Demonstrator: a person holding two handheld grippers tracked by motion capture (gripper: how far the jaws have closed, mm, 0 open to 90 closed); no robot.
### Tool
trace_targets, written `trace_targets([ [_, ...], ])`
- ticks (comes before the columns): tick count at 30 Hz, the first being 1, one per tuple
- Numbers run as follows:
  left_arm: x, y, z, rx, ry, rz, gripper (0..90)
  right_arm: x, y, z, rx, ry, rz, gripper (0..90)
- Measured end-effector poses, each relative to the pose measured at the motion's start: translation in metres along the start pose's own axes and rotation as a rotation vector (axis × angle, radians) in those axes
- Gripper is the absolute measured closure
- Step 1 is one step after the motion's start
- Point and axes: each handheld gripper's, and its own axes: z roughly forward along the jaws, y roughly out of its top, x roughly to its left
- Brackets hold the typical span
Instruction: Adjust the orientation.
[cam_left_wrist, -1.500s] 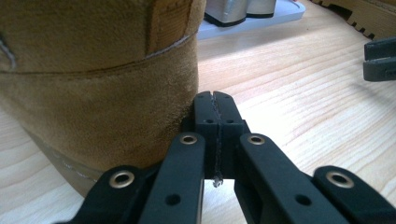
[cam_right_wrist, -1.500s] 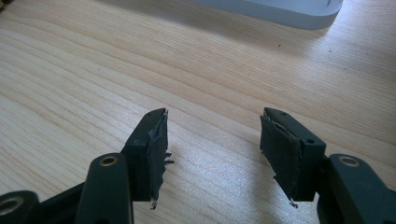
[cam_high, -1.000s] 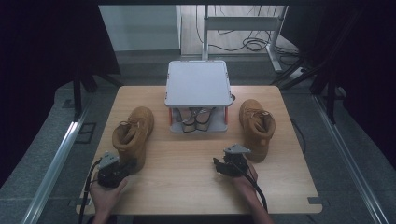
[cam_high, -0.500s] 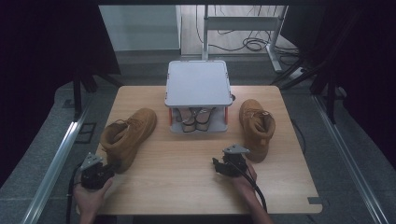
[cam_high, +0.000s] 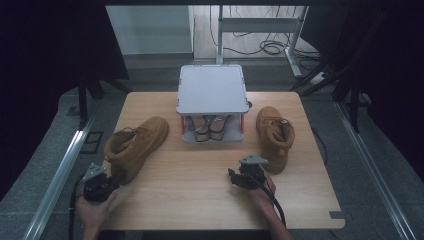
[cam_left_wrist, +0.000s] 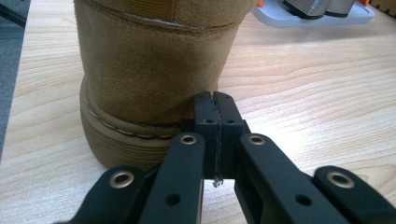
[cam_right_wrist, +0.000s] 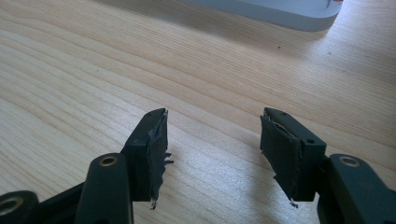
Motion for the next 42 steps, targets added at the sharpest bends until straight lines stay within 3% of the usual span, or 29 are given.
trace_targets([
  [6,-0.002,0.000,-0.001,-0.004,-0.004,0.005,88.2,-0.002,0.000,-0.001,-0.004,-0.004,0.004,41.7],
  [12,-0.016,0.003,0.000,-0.028,-0.037,0.032,82.7,-0.003,0.001,-0.001,-0.008,-0.008,0.017,42.1],
  [18,-0.040,0.006,0.015,-0.004,-0.109,0.101,65.3,-0.005,0.002,-0.005,-0.029,-0.014,0.039,42.7],
  [20,-0.049,0.009,0.021,0.014,-0.113,0.132,58.7,-0.005,0.002,-0.006,-0.036,-0.009,0.048,43.4],
  [25,-0.067,0.018,0.034,0.023,-0.100,0.165,49.6,-0.008,0.003,-0.008,-0.042,0.008,0.056,49.5],
  [32,-0.079,0.031,0.051,0.024,-0.149,0.160,42.0,-0.012,0.005,-0.013,-0.079,0.023,0.053,60.0],
  [36,-0.086,0.041,0.061,0.035,-0.183,0.180,38.7,-0.013,0.005,-0.015,-0.094,0.030,0.055,66.5],
  [42,-0.100,0.051,0.074,0.026,-0.208,0.191,38.5,-0.015,0.005,-0.017,-0.105,0.034,0.042,73.1],
])
